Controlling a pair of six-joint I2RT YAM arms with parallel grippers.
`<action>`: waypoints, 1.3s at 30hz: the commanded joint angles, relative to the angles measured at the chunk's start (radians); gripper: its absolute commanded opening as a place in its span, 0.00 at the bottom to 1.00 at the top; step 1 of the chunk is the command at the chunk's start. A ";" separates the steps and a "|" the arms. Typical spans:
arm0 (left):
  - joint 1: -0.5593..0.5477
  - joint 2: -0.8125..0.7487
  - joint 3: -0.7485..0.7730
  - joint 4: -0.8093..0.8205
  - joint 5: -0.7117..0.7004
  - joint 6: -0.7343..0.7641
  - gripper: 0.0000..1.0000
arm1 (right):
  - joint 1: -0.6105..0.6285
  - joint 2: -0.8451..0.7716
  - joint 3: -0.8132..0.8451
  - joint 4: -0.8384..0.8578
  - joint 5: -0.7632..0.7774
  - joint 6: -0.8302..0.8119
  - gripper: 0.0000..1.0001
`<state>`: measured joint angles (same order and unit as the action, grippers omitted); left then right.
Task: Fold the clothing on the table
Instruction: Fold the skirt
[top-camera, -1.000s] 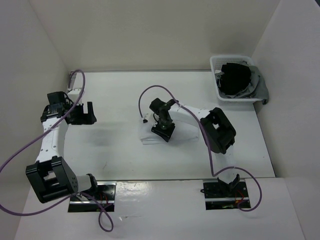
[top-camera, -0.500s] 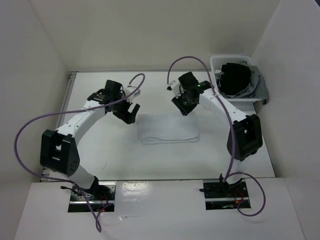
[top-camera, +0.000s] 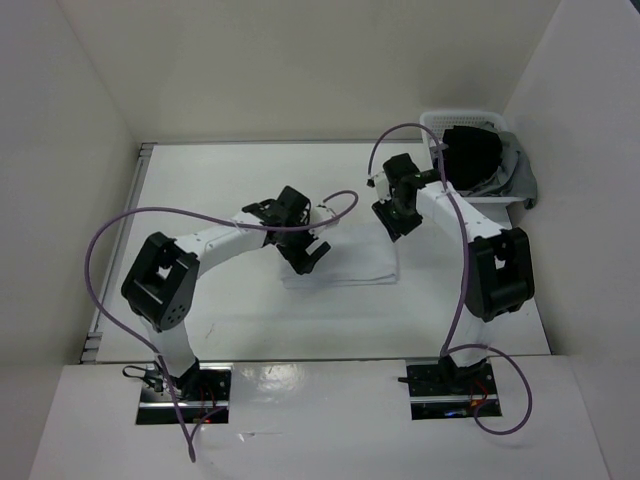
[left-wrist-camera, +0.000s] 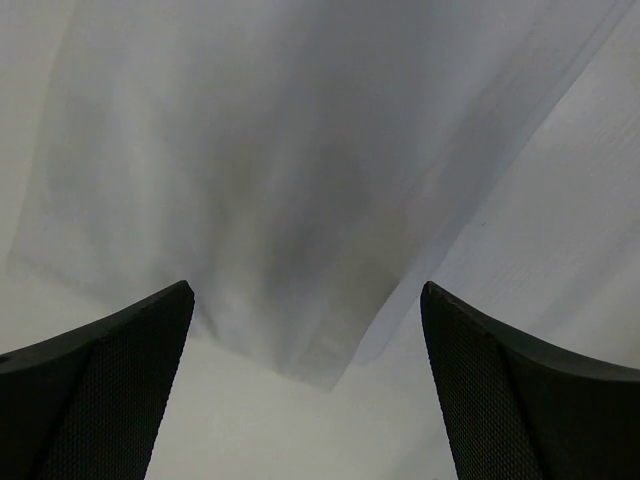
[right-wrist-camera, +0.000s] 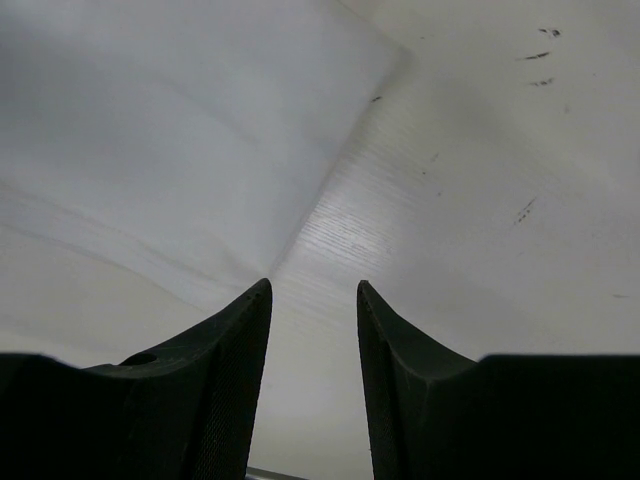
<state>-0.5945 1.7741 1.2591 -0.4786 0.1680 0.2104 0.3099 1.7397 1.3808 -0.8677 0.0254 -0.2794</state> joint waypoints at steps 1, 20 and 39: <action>-0.042 0.042 0.043 0.078 -0.022 0.014 1.00 | -0.025 -0.036 -0.002 0.013 0.033 0.029 0.45; -0.062 0.248 0.210 0.132 0.013 -0.034 1.00 | -0.140 -0.026 0.008 0.022 0.011 0.039 0.45; 0.047 0.275 0.121 0.170 -0.094 -0.230 1.00 | -0.140 0.078 0.135 -0.014 0.021 0.039 0.46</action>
<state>-0.5930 2.0163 1.3785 -0.2699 0.1074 0.0372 0.1761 1.8042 1.4616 -0.8738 0.0418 -0.2512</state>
